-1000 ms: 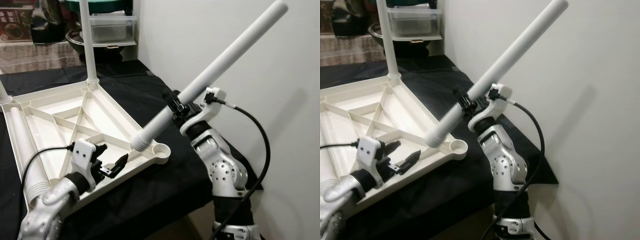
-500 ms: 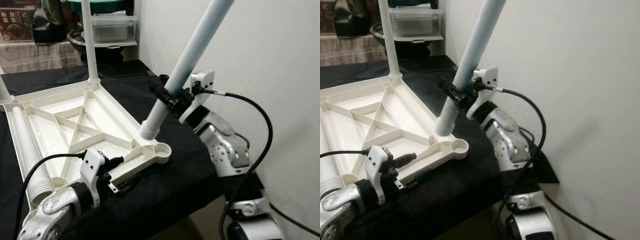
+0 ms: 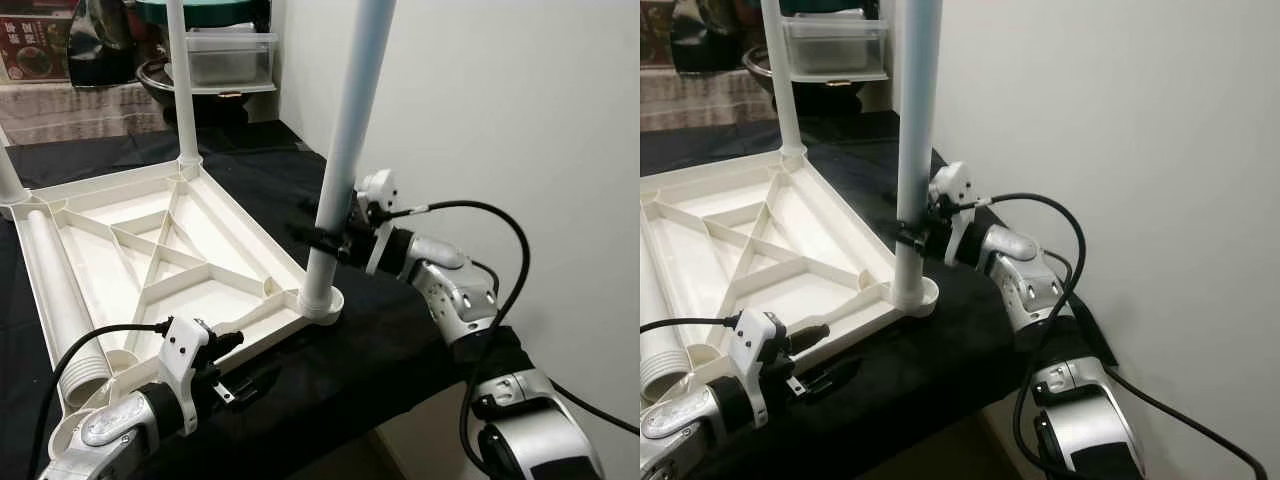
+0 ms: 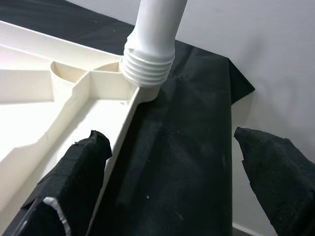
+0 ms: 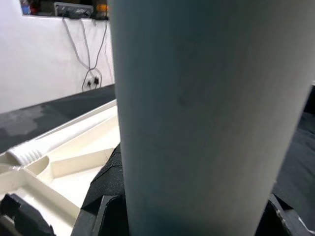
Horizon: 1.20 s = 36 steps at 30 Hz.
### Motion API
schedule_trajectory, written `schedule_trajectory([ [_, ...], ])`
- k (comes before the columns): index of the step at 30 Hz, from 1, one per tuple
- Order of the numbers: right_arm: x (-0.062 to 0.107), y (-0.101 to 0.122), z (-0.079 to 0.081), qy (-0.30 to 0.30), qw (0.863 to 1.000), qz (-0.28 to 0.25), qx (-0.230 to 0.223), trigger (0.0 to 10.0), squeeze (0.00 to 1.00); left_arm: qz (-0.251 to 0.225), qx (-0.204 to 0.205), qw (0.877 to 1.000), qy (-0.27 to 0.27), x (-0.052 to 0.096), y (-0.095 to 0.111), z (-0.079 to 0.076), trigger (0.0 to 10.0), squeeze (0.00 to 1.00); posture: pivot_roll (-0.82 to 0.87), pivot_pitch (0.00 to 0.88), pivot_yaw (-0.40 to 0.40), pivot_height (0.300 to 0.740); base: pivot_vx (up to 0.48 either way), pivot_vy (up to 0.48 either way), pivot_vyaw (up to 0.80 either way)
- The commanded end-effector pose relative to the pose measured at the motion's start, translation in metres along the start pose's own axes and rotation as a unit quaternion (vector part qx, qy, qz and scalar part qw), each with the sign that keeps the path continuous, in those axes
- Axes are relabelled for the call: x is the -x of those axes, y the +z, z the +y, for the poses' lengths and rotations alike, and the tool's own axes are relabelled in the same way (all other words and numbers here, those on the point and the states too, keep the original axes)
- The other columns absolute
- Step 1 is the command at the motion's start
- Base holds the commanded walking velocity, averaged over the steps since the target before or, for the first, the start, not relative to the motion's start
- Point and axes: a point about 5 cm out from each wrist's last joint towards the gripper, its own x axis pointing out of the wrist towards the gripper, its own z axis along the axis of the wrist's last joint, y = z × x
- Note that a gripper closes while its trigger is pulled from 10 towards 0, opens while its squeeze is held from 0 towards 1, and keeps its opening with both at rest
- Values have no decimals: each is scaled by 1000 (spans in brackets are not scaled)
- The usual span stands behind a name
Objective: Building children table
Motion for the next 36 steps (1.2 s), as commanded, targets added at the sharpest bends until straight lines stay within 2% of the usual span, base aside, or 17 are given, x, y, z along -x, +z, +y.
schedule_trajectory([
  [1, 3, -6, -2, 2, 1000, 17, 3, 0, 0, 9, -1, 1000, -4, 0, -1, -3, 10000, 0, 78, 0, -142, 740, 0, 0, 0],
  [7, 2, -13, -10, -15, 999, 29, 27, 0, 0, 9, 1, 1000, 0, 0, -2, -5, 10000, 0, 83, 0, -147, 740, 0, 0, 0],
  [13, 4, -4, -24, -45, 997, 33, 56, 0, 0, 6, 4, 1000, 0, 0, -2, -6, 10000, 0, 81, 0, -147, 740, 0, 0, 0],
  [20, 6, -3, -28, -50, 996, 38, 68, 0, 0, 6, 5, 1000, -1, -1, -2, -7, 10000, 0, 80, 0, -148, 740, 0, 0, 0],
  [31, 0, -20, -12, 1, 998, 27, 50, 0, 0, 7, 6, 1000, -1, -1, -2, -6, 10000, 0, 81, 0, -147, 740, 0, 0, 0],
  [36, -6, -25, 2, 45, 998, 17, 42, 0, 0, 8, 6, 1000, 1, -2, -3, -4, 10000, 0, 82, 0, -144, 740, 0, 0, 0],
])
